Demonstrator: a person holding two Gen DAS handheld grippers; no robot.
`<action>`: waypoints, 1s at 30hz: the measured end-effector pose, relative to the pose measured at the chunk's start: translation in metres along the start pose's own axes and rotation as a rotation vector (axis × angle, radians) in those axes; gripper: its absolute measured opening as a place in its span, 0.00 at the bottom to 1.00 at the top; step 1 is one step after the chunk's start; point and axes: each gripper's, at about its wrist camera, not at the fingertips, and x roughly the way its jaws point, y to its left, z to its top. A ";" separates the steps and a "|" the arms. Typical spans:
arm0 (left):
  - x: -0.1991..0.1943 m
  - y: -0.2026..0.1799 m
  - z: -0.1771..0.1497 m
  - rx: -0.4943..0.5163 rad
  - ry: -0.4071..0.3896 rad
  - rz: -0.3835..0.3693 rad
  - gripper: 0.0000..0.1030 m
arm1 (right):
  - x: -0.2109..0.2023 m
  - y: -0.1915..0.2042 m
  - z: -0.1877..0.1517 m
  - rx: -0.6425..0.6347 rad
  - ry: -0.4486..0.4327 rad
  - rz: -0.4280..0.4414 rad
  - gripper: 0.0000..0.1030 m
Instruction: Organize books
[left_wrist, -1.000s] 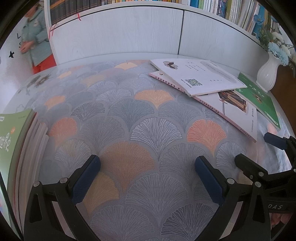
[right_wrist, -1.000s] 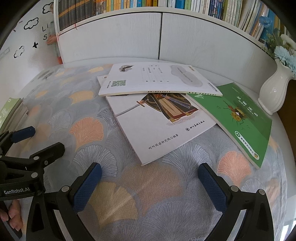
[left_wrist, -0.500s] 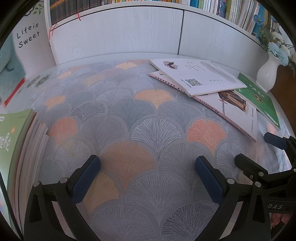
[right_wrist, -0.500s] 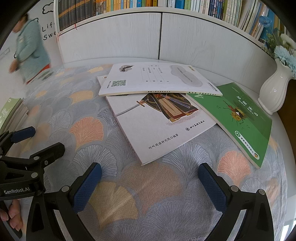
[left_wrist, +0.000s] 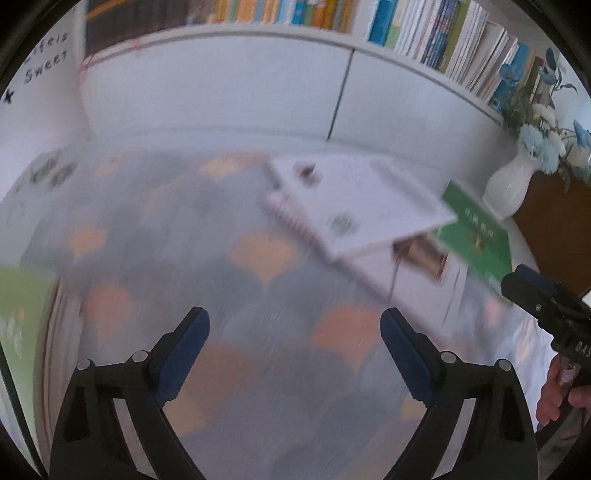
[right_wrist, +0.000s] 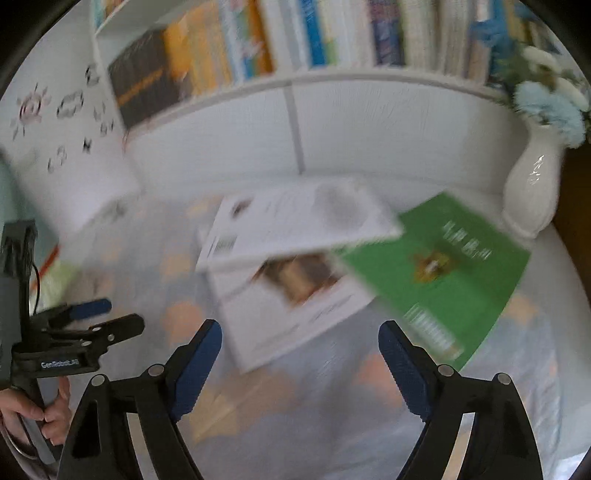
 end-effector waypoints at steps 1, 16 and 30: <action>0.006 -0.005 0.008 0.007 -0.006 0.002 0.90 | 0.004 -0.007 0.007 0.029 0.011 0.022 0.83; 0.086 -0.030 0.036 0.054 0.025 -0.056 0.76 | 0.111 -0.068 0.070 0.217 0.067 0.105 0.81; -0.034 -0.033 -0.018 0.129 -0.053 -0.117 0.77 | 0.022 -0.012 0.016 0.171 0.102 0.236 0.81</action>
